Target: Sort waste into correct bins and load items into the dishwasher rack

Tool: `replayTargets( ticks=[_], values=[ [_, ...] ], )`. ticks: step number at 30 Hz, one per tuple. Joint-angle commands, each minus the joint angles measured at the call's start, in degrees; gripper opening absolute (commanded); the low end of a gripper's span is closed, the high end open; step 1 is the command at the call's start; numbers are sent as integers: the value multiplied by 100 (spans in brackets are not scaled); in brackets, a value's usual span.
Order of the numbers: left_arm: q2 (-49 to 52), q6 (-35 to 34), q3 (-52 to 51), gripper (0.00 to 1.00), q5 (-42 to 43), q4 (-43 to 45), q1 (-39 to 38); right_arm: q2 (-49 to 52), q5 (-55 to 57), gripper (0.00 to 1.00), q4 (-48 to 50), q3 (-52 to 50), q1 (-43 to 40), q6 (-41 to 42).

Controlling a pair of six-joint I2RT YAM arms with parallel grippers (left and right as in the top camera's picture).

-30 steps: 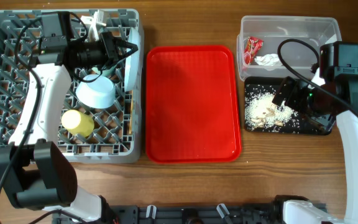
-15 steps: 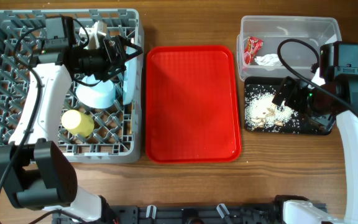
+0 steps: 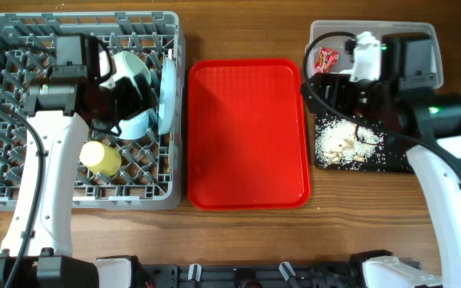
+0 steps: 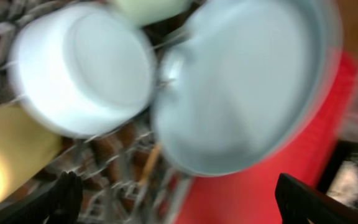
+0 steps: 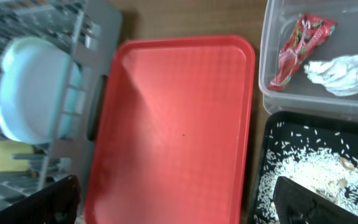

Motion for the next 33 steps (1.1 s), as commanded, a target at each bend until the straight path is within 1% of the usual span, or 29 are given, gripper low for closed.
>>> replayTargets(
  ticks=[1, 2, 5, 7, 9, 11, 13, 16, 18, 20, 22, 25, 33],
  values=[
    [48, -197, 2, 100, -1099, -490, -28, 470, 487, 100, -393, -13, 160, 170],
    [48, -199, 2, 100, -1178, -732, -28, 588, 494, 100, -728, -13, 160, 330],
    [26, -201, -46, 100, -1176, -1187, -37, 601, 691, 100, -1215, -52, 160, 623],
    [-162, -87, -273, 100, -1172, -1102, -74, 393, 796, 100, -1368, -109, 162, 737],
    [-586, 46, -658, 100, -1038, -848, -72, -68, 826, 100, -1248, -332, 162, 734],
    [-1373, 315, -1272, 100, -710, -348, -72, -765, 953, 100, -909, -769, 162, 730],
    [-2210, 601, -1891, 100, -435, 234, -72, -1633, 966, 100, -328, -1408, 162, 638],
    [-3591, 514, -2844, 100, -396, 1025, -72, -3115, 1123, 100, 444, -2382, 160, 588],
    [-4380, 385, -3263, 100, -398, 1204, -72, -3875, 1401, 100, 472, -2715, 160, 581],
    [-4754, 387, -3355, 100, -400, 1152, -72, -4216, 1414, 100, 219, -2745, 160, 584],
    [-5018, 389, -3355, 100, -398, 1038, -72, -4430, 1414, 100, -31, -2745, 160, 584],
    [-5106, 389, -3353, 100, -400, 916, -72, -4457, 1414, 100, -227, -2747, 160, 581],
    [-5093, 389, -3353, 100, -398, 835, -72, -4249, 1414, 100, -254, -2750, 160, 584]
  ],
)
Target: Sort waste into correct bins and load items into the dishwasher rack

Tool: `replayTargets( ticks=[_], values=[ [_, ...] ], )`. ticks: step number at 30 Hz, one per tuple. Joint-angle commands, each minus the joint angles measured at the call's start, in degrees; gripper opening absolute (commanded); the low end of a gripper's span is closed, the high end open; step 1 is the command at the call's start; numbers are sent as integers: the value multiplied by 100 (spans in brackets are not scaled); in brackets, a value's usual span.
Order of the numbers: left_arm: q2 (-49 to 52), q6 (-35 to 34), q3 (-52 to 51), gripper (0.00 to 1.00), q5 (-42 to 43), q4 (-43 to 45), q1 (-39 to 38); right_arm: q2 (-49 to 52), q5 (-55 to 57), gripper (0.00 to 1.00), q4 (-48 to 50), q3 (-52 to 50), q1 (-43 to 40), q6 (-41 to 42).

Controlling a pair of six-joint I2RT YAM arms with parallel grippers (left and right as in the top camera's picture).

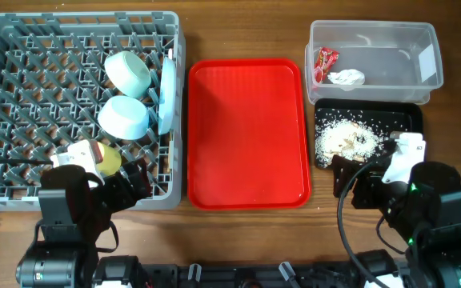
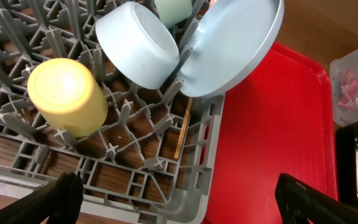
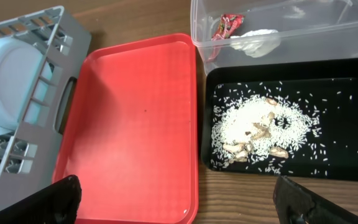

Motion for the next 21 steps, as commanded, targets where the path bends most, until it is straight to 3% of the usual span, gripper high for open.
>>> replayTargets(
  ticks=[1, 7, 10, 14, 18, 21],
  values=[
    [-13, 15, -57, 100, 52, -7, -31, 81, 118, 100, -24, -57, 11, -15],
    [-13, 15, -59, 100, 50, -7, -31, -83, 391, 100, -85, -57, -50, -85],
    [-13, 15, -59, 100, 52, -7, -31, -511, 382, 100, 258, -175, -170, -579],
    [-13, 15, -59, 100, 52, -7, -31, -1744, 96, 100, 1878, -1270, -391, -1281],
    [-13, 15, -59, 100, 50, -7, -31, -3117, -562, 100, 3932, -2999, -772, -1276],
    [-13, 15, -57, 100, 50, -7, -31, -3486, -553, 100, 4806, -3722, -828, -1233]
  ],
)
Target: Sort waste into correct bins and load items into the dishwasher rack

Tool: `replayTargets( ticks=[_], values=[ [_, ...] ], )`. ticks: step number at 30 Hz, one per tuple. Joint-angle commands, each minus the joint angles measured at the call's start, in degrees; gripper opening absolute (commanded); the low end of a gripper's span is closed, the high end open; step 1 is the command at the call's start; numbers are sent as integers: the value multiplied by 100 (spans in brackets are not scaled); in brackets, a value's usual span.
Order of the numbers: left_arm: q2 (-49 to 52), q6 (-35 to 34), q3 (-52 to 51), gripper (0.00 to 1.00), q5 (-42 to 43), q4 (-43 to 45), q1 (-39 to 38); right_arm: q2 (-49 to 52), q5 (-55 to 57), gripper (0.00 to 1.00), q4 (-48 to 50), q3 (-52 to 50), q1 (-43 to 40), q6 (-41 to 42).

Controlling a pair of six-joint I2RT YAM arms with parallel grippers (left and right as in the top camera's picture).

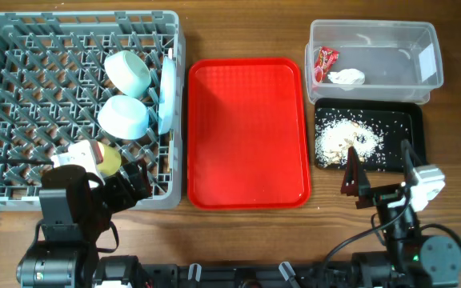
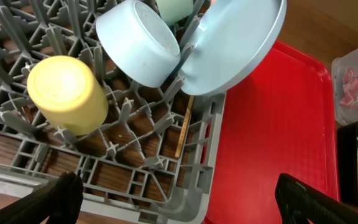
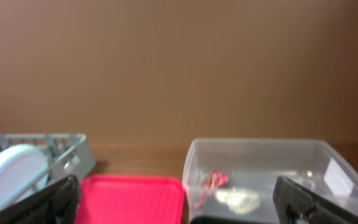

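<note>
The grey dishwasher rack (image 1: 6, 48) holds two pale blue bowls (image 1: 128, 70) (image 1: 124, 118), a pale blue plate (image 1: 167, 94) standing on edge and a yellow cup (image 1: 102, 158). The red tray (image 1: 248, 132) is bare. A red wrapper (image 1: 325, 58) and a white crumpled tissue (image 1: 346, 78) lie in the clear bin (image 1: 410, 36). Rice and scraps (image 1: 346, 140) lie in the black bin (image 1: 402, 120). My left gripper (image 1: 118, 182) (image 2: 179, 199) is open and empty over the rack's front right corner. My right gripper (image 1: 378, 180) (image 3: 179, 196) is open and empty just in front of the black bin.
A thin wooden stick (image 2: 184, 127) lies in the rack under the plate. The right wrist view looks level across the table at a brown wall (image 3: 179, 62). Bare wooden table (image 1: 238, 232) runs along the front edge between the arms.
My right arm has drawn back toward the front edge and tipped up; its view went from looking down on the tray and bins to looking level across them. The left arm is unchanged.
At first my left arm reached over the rack beside the bowls and plate, and my right arm was over the bins at the back right. Then both were down at the table's front edge, open and empty. Now the right wrist points level.
</note>
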Motion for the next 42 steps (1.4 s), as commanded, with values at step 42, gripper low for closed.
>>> replayTargets(
  ticks=[42],
  values=[
    [-13, 15, -33, 100, 52, 4, -31, -282, 474, 100, 1346, -2151, -68, 52]
  ],
)
